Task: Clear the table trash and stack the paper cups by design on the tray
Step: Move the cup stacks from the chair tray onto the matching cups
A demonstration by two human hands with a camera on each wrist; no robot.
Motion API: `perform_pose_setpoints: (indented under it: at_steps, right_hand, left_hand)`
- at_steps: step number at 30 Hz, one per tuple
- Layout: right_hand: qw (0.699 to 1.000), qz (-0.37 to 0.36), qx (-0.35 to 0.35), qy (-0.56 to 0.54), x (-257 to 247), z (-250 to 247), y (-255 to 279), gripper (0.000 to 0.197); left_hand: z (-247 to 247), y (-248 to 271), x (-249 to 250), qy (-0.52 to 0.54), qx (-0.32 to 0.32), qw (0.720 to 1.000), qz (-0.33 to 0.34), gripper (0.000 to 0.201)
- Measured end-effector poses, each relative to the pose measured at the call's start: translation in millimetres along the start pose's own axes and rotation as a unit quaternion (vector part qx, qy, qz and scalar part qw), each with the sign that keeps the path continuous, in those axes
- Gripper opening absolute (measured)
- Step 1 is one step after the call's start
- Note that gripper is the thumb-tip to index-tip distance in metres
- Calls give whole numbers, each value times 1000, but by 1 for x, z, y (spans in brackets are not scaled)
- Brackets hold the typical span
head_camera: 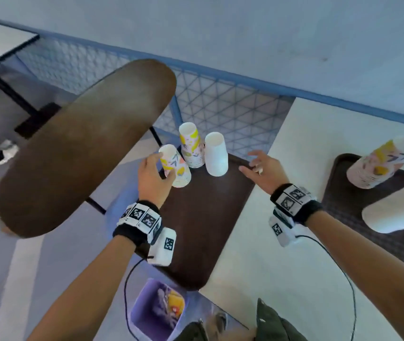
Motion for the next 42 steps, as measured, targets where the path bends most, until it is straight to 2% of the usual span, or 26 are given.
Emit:
perform_pose_setpoints:
  at_steps: [4,11,14,18,20,24,30,33,38,42]
  right_hand:
    - [999,24,-2,-22,-29,31,-44,66]
    - [998,57,1,-22,-38,69,-85,92]
    - [997,69,0,-35,-40,78,-93,90]
    - [997,73,22,-27,-35,81,-91,65]
    - [997,67,35,-30,-29,82,-85,62]
    - [998,54,23,-5,-15,84,-60,66]
    - [998,54,-23,38,21,94,-1,79]
    - [997,64,-34,28,37,106,22,83]
    - [992,112,-31,-51,48,123,31,87]
    - [986,138,-36,-87,48,131,32,83]
  left_hand:
    - [1,-29,-29,32,-34,998,-33,62]
    - [29,-65,-51,66,-122,988,-59,80]
    - [40,-72,-55,84,-138,985,-58,78]
    - [46,-73,-56,115,-112,986,-48,61]
    - [49,-70,-55,127,-111,985,-33,54]
    - [57,-48,-52,168,-132,977,-17,49]
    - [65,9,-61,163,-180,970,-1,57]
    - [71,33,-70,179,-172,968,-41,64]
    - [99,56,-91,230,-146,949,-155,75]
    - [117,61,-100,215,-149,941,-215,82]
Point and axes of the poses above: each hand's wrist, its own y-axis away from the middle knuckle, its own z-axis out of the palm, x = y × z, the point moved 6 cm from there along -y, towards the middle knuckle, and after that the axes turned 4 degrees about z, right-handed, at the moved point
